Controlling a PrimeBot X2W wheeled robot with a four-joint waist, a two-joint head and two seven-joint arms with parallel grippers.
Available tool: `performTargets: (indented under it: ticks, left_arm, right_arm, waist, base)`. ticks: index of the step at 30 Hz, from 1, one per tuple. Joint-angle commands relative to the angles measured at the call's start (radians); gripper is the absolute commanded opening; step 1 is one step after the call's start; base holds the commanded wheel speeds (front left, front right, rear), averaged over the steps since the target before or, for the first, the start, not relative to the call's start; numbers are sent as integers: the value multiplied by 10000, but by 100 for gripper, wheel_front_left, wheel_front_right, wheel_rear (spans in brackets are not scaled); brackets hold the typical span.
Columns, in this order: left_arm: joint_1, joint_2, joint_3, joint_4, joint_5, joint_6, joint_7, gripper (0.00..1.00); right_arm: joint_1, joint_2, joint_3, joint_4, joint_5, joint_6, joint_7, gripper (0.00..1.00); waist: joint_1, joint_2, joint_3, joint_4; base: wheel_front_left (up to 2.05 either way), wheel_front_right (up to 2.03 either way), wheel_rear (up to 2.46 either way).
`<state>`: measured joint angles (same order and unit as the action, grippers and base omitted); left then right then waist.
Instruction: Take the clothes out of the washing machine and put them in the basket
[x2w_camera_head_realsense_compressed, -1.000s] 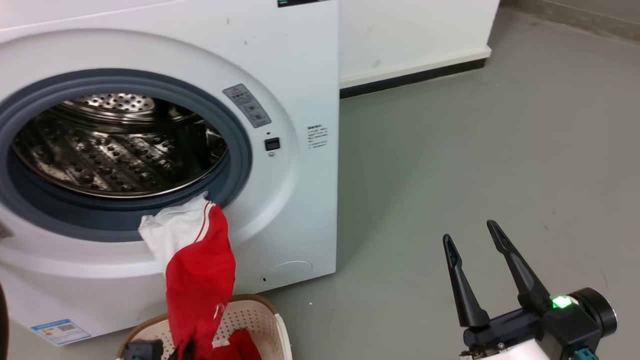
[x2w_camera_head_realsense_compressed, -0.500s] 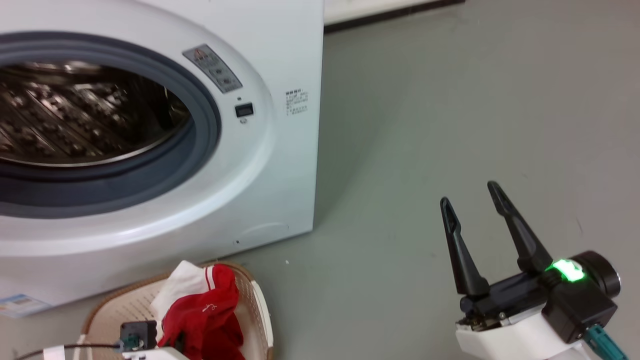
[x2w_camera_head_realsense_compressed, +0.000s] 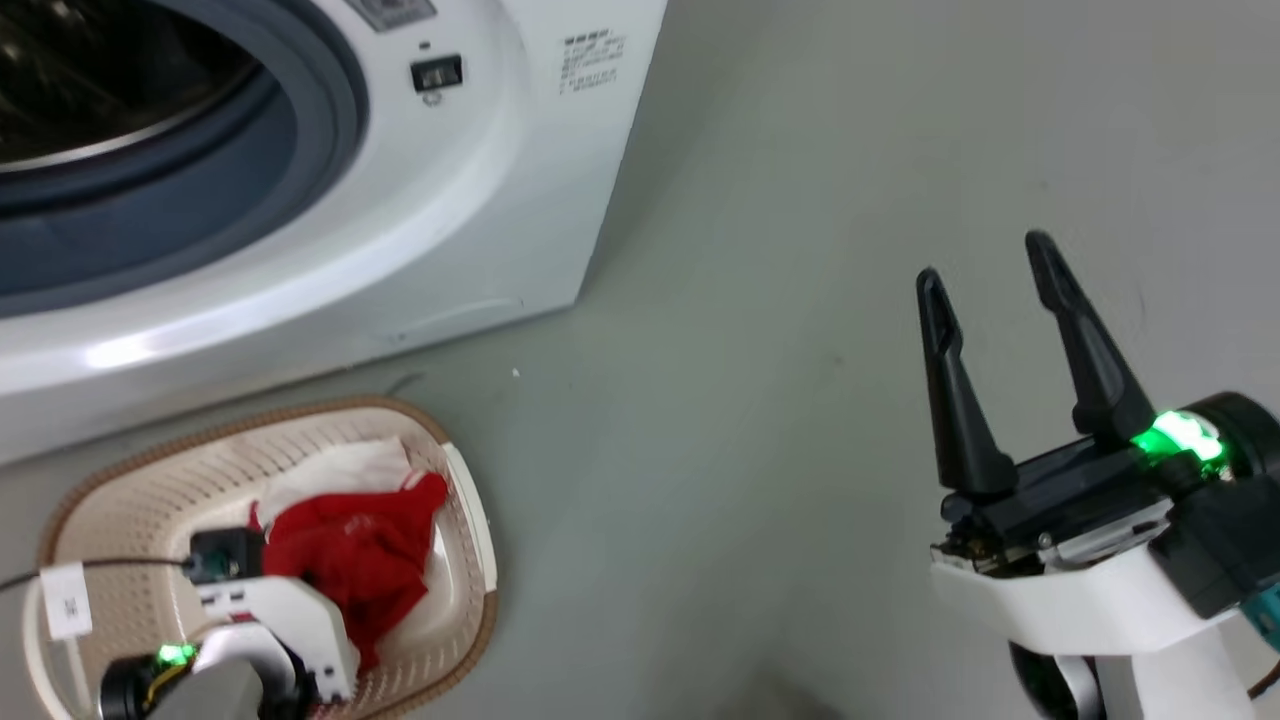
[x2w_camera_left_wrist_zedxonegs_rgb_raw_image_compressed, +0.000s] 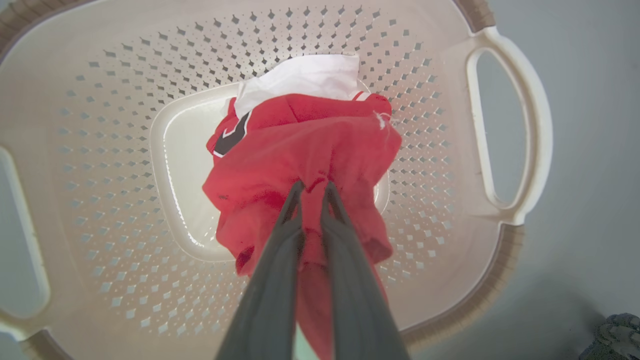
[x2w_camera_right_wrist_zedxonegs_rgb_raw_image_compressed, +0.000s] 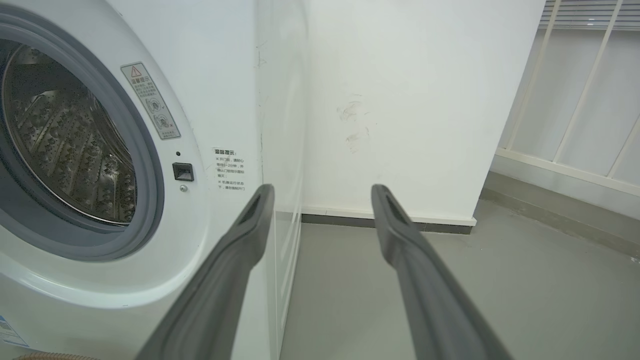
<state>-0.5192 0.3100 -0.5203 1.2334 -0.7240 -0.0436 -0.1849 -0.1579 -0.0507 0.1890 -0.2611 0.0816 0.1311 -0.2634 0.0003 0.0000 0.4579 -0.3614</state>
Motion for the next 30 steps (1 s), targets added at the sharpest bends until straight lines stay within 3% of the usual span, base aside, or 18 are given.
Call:
performTargets:
  ticks: [1, 9, 19, 20, 21, 22, 25, 30]
  left_arm:
    - [-502, 116, -2, 107, 47, 104, 30, 0]
    - [-1836, 247, -67, 394, 161, 725, 615, 0]
    - [-2395, 409, -318, 497, 347, 814, 759, 0]
    - [-2398, 372, -337, 503, 356, 815, 725, 11]
    - [-2390, 340, -375, 506, 370, 829, 685, 65]
    - [-2387, 331, -381, 505, 365, 870, 597, 100]
    - [-2279, 303, -415, 519, 368, 832, 548, 100]
    - [-1601, -93, -434, 538, 241, 631, -222, 100]
  right_arm:
    - [-313, 10, -57, -88, 73, -7, -20, 100]
    - [-879, 7, -307, -229, 286, -7, -20, 100]
    - [-1293, 7, -393, -193, 509, -7, -20, 100]
    - [-1307, 7, -415, -173, 519, -7, -20, 100]
    - [-1310, 7, -431, -148, 518, -7, -20, 100]
    - [-1301, 7, -450, -123, 515, -7, -20, 100]
    - [-1264, 7, -455, -54, 486, -7, -20, 100]
    - [-776, 5, -430, 265, 232, -7, -20, 100]
  waist:
    - [-3, 0, 1049, -21]
    - [-3, 0, 2412, 265]
    - [-3, 0, 3104, 341]
    - [-3, 0, 3104, 354]
    - [-3, 0, 3083, 368]
    - [-3, 0, 3048, 386]
    - [-3, 0, 2917, 415]
    - [-3, 0, 1680, 720]
  base:
    - [0, 0, 0]
    - [0, 0, 0]
    - [0, 0, 0]
    - [0, 0, 0]
    - [0, 0, 0]
    - [0, 0, 0]
    - [0, 0, 0]
    - [0, 0, 0]
